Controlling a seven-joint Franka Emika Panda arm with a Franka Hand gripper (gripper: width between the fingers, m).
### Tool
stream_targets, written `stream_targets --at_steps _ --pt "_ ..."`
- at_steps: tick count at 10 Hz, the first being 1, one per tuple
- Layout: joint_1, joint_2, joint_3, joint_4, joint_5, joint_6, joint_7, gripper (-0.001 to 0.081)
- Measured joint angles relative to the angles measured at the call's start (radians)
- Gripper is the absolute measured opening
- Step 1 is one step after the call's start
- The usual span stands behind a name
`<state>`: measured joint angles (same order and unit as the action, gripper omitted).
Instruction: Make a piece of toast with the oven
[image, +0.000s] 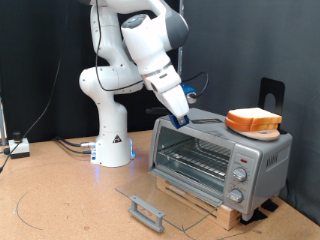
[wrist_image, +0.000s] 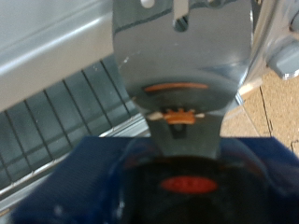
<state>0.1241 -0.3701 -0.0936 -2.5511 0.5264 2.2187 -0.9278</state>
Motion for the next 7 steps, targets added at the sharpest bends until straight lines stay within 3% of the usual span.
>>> stream_targets --at_steps 7 --pt "0.017 0.042 0.039 0.033 0.022 0.022 0.023 0.0394"
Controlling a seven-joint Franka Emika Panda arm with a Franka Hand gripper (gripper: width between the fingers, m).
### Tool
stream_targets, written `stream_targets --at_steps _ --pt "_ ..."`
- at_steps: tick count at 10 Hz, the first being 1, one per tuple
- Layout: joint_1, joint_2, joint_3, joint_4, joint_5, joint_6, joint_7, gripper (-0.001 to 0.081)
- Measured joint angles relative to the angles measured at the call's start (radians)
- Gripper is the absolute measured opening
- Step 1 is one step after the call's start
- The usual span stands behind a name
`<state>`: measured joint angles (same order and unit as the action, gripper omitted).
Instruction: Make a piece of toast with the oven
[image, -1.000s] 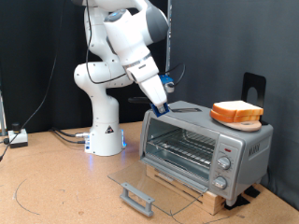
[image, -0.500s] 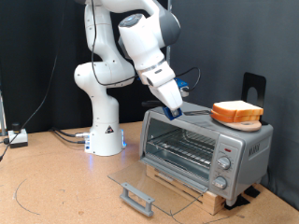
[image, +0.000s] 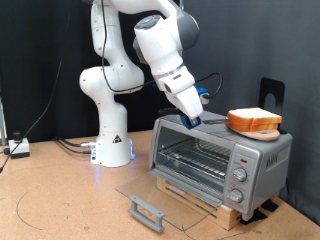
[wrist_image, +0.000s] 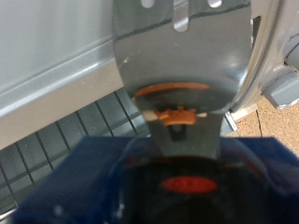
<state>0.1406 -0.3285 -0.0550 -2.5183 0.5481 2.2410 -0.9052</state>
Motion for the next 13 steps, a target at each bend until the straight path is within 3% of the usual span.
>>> stream_targets --at_steps 13 --pt "0.000 0.014 0.028 0.012 -0.011 0.002 0.024 0.0394"
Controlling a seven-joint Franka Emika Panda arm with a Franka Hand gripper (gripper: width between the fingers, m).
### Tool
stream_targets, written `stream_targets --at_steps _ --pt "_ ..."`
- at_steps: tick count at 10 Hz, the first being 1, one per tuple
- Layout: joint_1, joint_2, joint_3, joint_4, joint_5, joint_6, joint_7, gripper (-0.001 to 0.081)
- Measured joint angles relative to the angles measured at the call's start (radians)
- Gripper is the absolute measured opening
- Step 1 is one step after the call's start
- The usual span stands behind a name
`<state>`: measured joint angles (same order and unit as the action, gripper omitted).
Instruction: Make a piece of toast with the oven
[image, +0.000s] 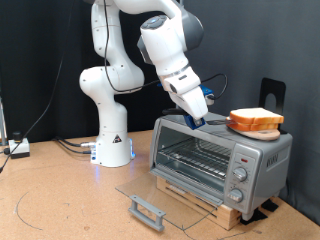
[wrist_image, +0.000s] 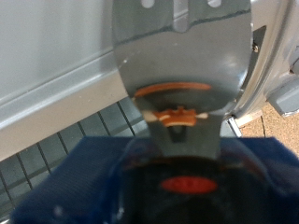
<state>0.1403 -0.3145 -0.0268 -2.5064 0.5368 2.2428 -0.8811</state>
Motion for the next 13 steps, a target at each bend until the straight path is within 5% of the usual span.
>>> stream_targets --at_steps 13 --pt "0.004 0.003 0.112 0.035 -0.002 0.019 0.106 0.0394"
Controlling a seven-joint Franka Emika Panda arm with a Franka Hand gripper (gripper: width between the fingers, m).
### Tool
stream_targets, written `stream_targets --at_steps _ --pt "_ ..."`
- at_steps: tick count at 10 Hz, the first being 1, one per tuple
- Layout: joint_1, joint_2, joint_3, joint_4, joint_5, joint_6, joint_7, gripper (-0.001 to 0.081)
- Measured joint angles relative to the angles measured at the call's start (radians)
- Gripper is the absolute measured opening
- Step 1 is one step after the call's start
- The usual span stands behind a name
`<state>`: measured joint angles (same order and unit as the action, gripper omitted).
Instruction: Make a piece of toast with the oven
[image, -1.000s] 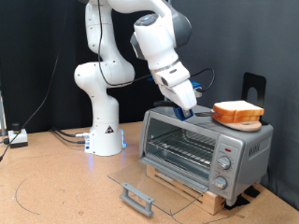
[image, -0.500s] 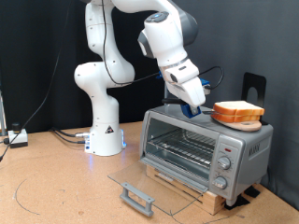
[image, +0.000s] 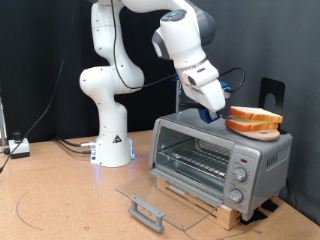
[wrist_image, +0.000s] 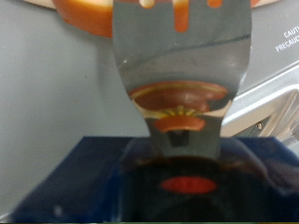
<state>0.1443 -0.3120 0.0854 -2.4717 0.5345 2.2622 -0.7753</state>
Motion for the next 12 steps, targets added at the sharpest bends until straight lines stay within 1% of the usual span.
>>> stream_targets --at_steps 4,7,12 --pt "0.000 0.018 0.031 0.001 -0.004 0.004 0.036 0.0394" --pt "0.000 0.033 0.059 0.007 -0.004 0.024 0.059 0.0394" --pt "0.000 0.054 0.085 0.028 0.000 0.026 0.064 0.0394"
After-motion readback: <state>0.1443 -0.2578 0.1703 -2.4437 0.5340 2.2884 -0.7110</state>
